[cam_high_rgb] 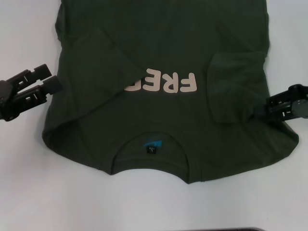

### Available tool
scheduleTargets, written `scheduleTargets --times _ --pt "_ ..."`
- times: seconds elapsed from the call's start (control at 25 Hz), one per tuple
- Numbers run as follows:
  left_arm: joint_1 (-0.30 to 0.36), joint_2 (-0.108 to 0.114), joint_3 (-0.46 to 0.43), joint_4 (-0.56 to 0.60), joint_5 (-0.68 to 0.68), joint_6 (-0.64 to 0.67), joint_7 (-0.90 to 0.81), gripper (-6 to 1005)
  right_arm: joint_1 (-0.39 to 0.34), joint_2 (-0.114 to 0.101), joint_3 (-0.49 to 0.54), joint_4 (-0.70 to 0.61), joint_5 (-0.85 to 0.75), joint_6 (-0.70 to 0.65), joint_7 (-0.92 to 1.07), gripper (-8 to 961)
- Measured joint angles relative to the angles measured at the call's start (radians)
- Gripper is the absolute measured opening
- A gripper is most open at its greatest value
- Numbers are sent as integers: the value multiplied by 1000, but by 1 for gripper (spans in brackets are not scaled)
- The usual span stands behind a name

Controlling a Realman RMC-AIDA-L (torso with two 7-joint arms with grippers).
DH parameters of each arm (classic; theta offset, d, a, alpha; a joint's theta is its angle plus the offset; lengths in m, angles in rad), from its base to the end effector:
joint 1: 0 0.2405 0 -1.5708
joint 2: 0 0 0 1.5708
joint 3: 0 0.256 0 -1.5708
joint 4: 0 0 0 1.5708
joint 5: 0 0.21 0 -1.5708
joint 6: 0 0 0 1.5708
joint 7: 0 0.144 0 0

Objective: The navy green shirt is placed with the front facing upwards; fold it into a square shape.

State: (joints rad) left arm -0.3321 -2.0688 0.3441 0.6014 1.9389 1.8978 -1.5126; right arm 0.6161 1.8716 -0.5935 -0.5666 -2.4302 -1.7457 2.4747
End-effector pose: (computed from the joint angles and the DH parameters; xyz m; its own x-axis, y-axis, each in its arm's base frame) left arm -0.3058 0.2508 0.0459 0.4016 0.4668 0.7879 0.6818 -0.7268 0.0830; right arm 0.3082 0.3182 0.0587 0.0414 -0.9954 -0.0858 -0.9932 -0.0504 0.1048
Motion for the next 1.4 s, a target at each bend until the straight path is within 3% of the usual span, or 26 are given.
scheduleTargets --times 0.16,0.44,0.6,0.76,1.4 --pt "0 0 -1 0 0 0 0 855 -8 -14 9 -35 33 -48 -7 445" --pt "6 -1 -1 0 -6 9 0 855 -62 -32 45 -97 30 58 18 448" --pt "6 -2 -1 0 -9 16 0 855 -69 -15 23 -97 27 116 8 449" --pt "3 -2 0 0 -9 17 0 856 -64 24 -9 -98 26 182 -23 451" --pt "5 -1 -27 0 -22 16 0 855 -48 57 -42 -67 26 253 -31 456"
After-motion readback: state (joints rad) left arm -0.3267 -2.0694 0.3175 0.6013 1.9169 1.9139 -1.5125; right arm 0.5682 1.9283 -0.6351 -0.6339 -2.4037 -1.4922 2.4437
